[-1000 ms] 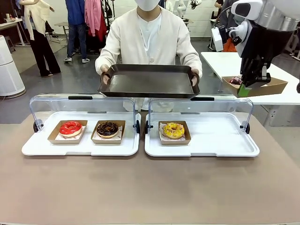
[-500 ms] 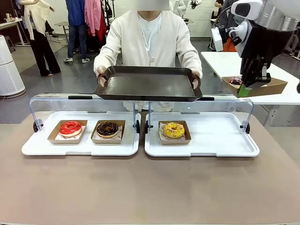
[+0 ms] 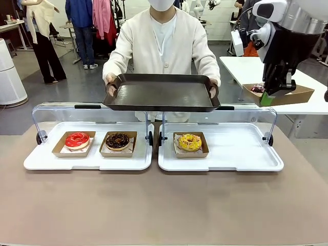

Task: Provide the desired donut to the person.
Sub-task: Place the picked Paper togo box onto the Handle tray extended by the person.

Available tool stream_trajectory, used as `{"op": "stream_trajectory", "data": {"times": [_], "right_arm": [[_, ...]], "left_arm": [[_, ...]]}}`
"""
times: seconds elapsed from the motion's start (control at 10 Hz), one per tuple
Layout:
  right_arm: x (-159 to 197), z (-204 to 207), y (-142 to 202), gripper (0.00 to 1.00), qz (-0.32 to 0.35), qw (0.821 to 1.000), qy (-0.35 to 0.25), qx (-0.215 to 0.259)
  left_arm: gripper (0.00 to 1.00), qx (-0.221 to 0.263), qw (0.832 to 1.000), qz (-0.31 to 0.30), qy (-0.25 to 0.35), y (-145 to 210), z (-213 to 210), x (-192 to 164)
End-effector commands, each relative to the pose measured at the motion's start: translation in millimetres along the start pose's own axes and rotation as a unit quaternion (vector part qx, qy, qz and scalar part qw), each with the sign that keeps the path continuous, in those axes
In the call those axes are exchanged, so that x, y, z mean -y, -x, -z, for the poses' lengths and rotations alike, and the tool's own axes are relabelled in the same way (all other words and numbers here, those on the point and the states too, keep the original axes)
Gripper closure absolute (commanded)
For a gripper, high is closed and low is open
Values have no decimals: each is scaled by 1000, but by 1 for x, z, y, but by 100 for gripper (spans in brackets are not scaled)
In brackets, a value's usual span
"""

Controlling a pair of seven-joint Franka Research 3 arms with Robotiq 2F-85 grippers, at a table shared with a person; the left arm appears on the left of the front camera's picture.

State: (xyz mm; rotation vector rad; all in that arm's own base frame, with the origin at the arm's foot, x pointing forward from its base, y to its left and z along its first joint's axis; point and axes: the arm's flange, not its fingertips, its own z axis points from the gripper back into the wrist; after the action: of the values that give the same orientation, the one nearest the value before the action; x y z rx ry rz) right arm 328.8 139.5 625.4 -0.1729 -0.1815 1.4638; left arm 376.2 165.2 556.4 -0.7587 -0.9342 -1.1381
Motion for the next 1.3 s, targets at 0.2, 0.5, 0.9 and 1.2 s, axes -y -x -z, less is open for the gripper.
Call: {"op": "stream_trajectory", "data": {"times": [0.2, 0.5, 0.9, 1.2], "right_arm": [[3, -71, -69, 98, -26, 997, 78, 5], [63, -99, -146, 98, -37, 996, 81, 15], [168, -47, -195, 98, 3, 999, 33, 31], [203, 7, -200, 98, 19, 999, -24, 32]], "left_arm": [[0, 3, 1000, 4, -5, -1, -1, 0], [0, 3, 1000, 4, -5, -1, -1, 0], [0, 3, 1000, 4, -5, -1, -1, 0], [0, 3, 1000, 4, -5, -1, -1, 0]]}}
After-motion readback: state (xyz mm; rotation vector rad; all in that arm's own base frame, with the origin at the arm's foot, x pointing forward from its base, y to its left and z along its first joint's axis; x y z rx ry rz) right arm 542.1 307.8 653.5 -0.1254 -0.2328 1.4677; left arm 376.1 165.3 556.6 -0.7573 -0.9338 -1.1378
